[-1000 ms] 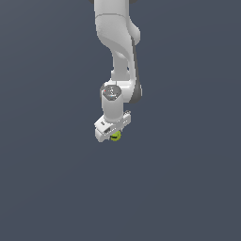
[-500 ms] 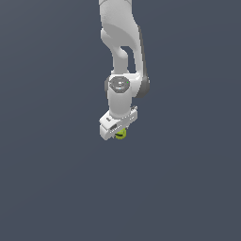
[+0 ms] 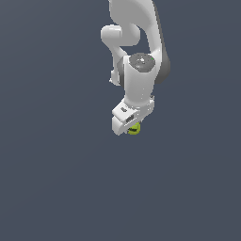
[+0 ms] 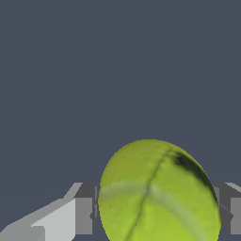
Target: Pick up the object and move it to a goal position.
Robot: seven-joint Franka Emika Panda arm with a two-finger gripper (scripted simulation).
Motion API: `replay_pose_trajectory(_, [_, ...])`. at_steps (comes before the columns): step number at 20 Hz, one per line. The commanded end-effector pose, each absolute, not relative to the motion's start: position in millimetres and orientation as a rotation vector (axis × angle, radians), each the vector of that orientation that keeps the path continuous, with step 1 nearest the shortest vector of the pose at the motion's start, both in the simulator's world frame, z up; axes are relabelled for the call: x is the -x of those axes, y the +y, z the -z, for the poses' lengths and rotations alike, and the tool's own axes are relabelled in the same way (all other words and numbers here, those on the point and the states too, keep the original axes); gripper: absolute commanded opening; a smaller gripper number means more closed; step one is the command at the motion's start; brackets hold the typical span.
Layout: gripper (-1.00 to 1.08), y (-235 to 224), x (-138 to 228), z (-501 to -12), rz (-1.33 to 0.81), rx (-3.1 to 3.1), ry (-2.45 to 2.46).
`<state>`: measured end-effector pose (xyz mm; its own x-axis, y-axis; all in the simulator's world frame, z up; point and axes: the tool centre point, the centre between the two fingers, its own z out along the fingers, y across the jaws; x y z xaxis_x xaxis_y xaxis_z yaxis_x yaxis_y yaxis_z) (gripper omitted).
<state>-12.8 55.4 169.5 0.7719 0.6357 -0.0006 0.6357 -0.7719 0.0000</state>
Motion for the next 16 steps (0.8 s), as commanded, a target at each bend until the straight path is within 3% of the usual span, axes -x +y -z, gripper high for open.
replay_pose_trajectory(1, [-1.0, 72, 5, -194, -0.001, -2.957, 1.06])
replay_pose_trajectory(16, [-1.0, 132, -28, -283, 0.0, -2.957, 1.061])
